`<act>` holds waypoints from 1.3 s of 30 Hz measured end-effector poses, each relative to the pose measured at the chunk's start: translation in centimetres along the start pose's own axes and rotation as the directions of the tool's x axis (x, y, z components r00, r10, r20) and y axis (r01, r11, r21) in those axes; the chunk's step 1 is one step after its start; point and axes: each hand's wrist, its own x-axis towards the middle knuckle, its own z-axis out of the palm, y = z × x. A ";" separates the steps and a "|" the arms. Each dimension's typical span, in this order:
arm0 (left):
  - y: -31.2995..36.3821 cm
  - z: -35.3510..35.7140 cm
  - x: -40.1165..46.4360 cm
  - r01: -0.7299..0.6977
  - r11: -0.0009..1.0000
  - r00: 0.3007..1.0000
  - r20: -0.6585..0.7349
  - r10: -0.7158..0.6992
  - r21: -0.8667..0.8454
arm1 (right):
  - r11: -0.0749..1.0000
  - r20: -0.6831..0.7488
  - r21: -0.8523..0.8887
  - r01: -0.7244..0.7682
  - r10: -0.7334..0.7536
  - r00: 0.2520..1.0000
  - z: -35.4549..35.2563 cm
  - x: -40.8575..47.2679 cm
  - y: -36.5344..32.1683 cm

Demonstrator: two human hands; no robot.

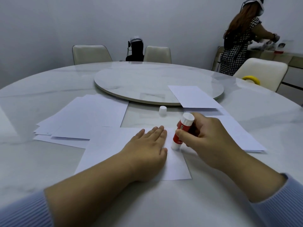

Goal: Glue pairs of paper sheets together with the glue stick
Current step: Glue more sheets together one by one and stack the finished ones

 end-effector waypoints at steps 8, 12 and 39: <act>0.1 0.0 0.0 0.007 1.000 1.000 0.002 -0.007 -0.001 | 0.993 0.119 0.115 -0.012 -0.001 0.993 -0.9 -3.6 -1.1; -0.2 -0.4 -0.3 -0.036 0.999 0.999 0.026 0.036 -0.017 | 0.759 -0.115 0.642 -0.108 0.235 0.965 -1.9 -2.4 -0.2; -2.7 -0.2 -0.6 0.149 0.988 0.988 -0.031 -0.151 -0.043 | 0.949 -0.102 0.305 -0.075 0.111 0.989 2.7 4.6 -0.4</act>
